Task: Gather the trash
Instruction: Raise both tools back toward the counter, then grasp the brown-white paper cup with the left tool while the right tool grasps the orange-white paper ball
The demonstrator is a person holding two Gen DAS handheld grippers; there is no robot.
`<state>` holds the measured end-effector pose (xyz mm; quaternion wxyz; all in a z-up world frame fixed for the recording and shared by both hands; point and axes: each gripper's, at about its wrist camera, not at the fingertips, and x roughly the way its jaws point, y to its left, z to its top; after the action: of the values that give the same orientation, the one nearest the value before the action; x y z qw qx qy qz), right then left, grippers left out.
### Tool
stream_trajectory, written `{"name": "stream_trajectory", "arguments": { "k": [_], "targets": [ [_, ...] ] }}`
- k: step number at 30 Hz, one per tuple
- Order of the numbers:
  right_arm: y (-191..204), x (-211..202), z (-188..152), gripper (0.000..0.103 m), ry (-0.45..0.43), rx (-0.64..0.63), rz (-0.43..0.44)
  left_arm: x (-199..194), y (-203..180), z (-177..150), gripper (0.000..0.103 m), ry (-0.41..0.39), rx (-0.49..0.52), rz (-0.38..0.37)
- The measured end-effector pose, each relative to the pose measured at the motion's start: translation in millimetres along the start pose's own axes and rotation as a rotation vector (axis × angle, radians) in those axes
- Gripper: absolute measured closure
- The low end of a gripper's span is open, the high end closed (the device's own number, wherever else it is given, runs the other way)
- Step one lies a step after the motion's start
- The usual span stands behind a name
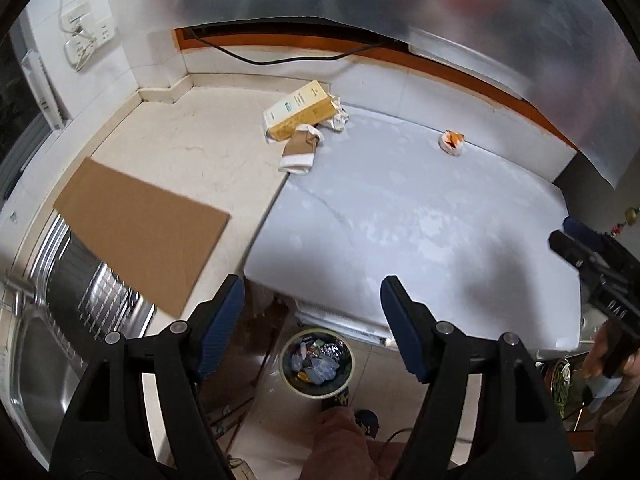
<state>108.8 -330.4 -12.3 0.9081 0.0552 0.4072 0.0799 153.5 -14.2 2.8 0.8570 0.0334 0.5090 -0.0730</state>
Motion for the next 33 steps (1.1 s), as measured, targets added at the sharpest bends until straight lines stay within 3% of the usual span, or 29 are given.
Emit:
{"name": "stream_trajectory", "arguments": {
  "k": [6,11,18,28,33],
  "targets": [
    [-16,38,38,0.03,-0.002,0.044,-0.038,55,20,49,0.035,0.045,-0.041,-0.05],
    [-42,105,75,0.03,0.026,0.1,-0.115,112,32,86,0.035,0.073,-0.069,-0.062],
    [-76,182,93,0.03,0.058,0.15,-0.164,193,30,125,0.035,0.114,-0.076,-0.072],
    [-126,267,101,0.03,0.096,0.244,-0.238,274,23,154,0.035,0.119,-0.073,-0.031],
    [-128,302,105,0.03,0.118,0.217,-0.267,306,26,158,0.035,0.133,-0.084,-0.002]
  ]
}}
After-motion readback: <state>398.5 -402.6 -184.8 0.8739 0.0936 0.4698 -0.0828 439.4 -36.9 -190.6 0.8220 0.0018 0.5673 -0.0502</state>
